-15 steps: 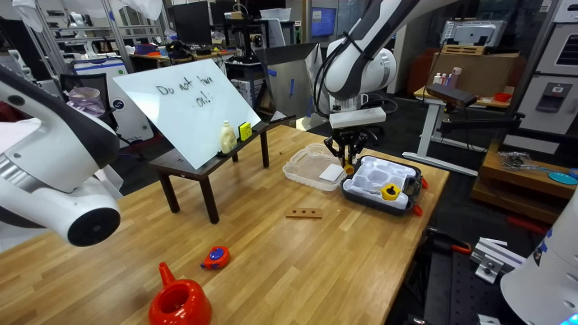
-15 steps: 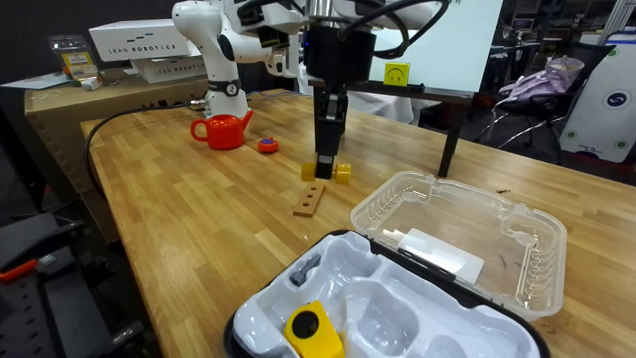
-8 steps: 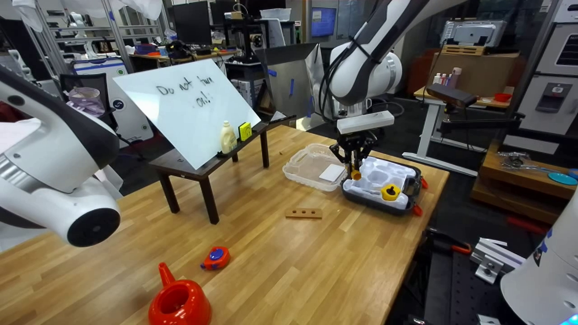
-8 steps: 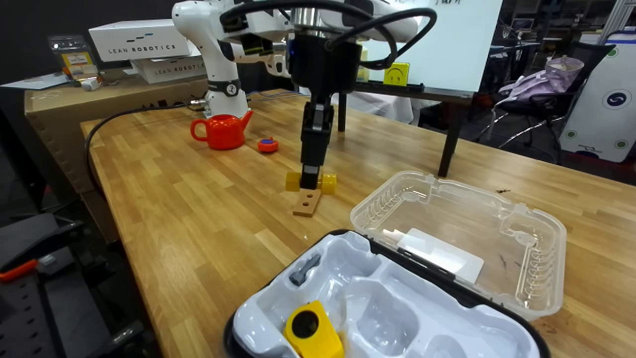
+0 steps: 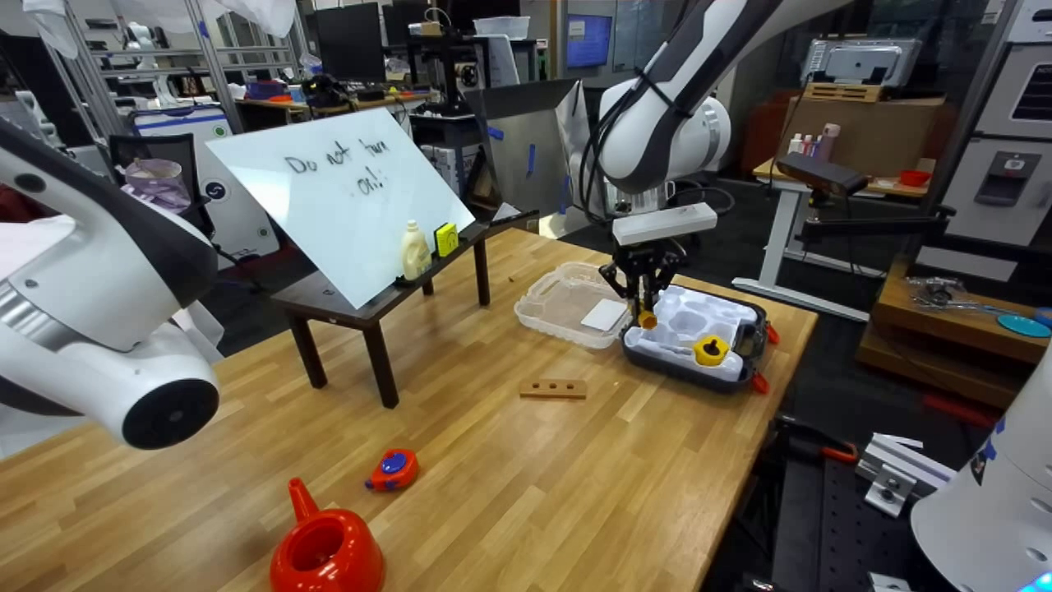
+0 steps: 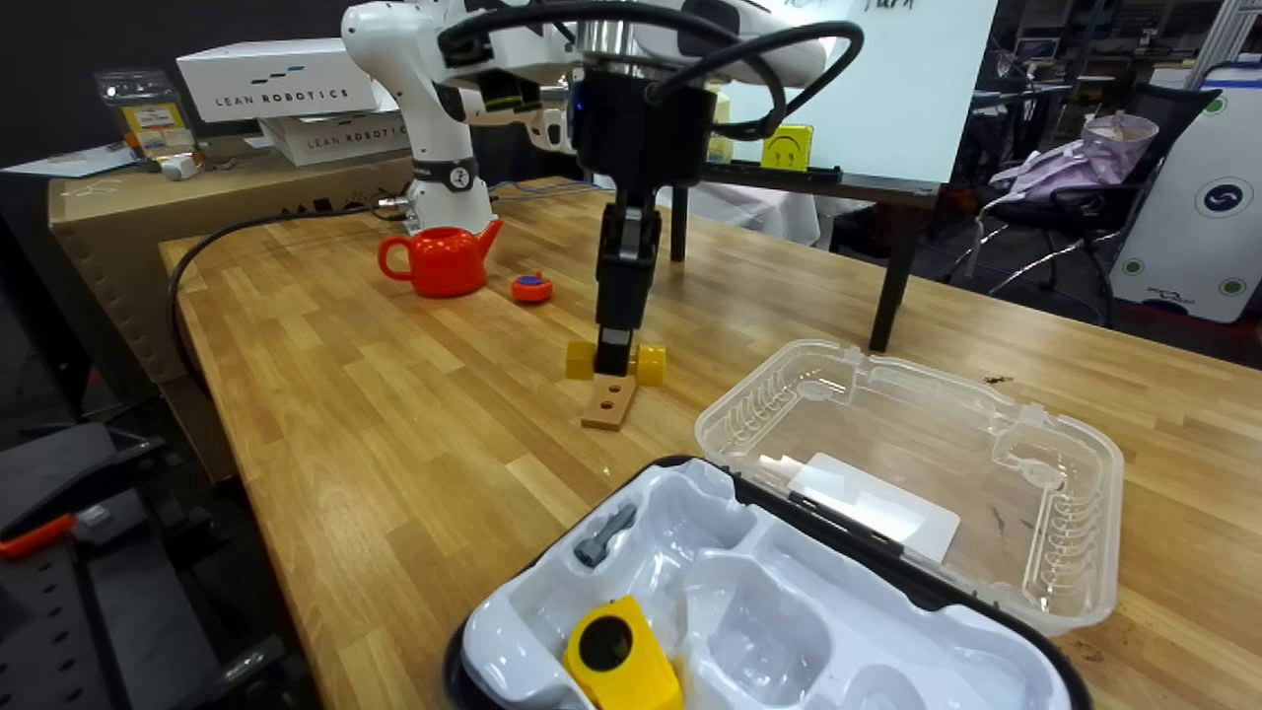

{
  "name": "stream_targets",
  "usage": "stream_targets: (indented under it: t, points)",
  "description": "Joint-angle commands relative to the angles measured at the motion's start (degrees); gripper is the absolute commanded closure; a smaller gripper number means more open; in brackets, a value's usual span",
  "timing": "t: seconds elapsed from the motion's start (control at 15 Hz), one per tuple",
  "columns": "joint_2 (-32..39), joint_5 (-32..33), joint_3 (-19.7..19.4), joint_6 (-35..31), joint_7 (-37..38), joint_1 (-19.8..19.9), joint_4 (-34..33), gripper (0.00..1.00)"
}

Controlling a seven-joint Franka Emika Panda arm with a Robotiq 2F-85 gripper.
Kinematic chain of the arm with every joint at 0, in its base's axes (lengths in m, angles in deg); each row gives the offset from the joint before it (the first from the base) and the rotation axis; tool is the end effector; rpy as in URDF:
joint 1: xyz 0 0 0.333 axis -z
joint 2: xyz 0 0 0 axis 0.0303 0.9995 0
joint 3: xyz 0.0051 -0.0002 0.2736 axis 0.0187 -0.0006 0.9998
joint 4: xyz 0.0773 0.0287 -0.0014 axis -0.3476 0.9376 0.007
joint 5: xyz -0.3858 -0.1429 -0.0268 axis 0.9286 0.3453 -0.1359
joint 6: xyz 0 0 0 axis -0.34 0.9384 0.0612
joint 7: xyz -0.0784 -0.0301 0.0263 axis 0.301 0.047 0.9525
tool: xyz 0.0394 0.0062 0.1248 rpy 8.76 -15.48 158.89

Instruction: Remove the yellow object from the top middle of the box and put it on the table

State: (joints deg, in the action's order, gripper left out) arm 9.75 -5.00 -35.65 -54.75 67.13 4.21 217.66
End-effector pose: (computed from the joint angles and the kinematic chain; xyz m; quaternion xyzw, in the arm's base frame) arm 0.4647 -0.1697 0.1593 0.9112 -0.4028 -0.0844 0.0170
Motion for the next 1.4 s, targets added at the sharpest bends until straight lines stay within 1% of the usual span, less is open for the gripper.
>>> stream_targets:
  t: [0.0,0.27,0.53,0.73,0.87,1.07,1.33]
  points:
    - [-0.7,0.1,2.6,-0.4,-6.1,-0.2,0.0,0.96]
    - [-0.1,0.5,7.7,0.7,-11.3,-3.6,-0.9,0.96]
    - [1.5,3.5,11.6,0.7,-14.3,-7.5,-1.2,0.96]
    - [4.4,6.4,13.1,0.5,-13.7,-9.9,-2.1,0.96]
    - [6.7,7.0,13.8,0.9,-13.9,-10.9,-3.0,0.96]
    - [10.3,5.6,14.6,1.3,-14.9,-11.6,-5.0,0.96]
    - [13.9,3.9,15.3,2.3,-15.8,-11.4,-7.7,0.96]
